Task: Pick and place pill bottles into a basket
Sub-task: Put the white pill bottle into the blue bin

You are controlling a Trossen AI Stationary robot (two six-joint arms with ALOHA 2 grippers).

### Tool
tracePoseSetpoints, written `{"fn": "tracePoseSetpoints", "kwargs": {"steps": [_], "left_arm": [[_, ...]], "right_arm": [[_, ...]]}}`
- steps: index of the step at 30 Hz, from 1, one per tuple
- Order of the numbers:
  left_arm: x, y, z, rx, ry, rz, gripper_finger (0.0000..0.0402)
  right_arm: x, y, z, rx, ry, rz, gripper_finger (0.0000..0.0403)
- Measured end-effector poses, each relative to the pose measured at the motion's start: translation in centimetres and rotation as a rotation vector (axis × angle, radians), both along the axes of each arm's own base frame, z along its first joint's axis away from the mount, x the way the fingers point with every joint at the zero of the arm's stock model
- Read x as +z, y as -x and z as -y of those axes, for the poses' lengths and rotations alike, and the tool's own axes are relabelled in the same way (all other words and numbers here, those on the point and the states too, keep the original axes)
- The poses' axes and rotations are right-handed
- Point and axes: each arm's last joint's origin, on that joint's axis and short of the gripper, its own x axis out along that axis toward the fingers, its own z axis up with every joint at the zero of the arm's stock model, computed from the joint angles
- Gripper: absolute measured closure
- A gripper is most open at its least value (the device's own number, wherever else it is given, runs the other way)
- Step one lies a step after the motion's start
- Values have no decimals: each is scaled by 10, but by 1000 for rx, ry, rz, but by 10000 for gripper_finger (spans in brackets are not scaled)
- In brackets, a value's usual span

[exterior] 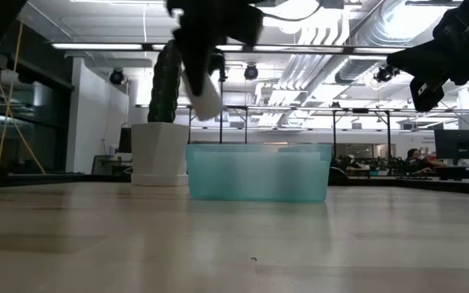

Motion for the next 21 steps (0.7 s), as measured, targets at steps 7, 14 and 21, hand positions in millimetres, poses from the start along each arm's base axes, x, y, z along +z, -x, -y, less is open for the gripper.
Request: {"fn": "tracePoseSetpoints", "kwargs": {"steps": [7,14,21], "left_arm": [[-26,-22,-14,-23,-6,-1,188],[-51,-32,-17,-67,-28,-64,182],[-62,-37,-17,-98,-37,-77,181]], "right_arm": [[-1,0,0,0,2,-10,402],[-1,0,0,0,0,-10,402],[-1,0,0,0,0,-13,402]]}}
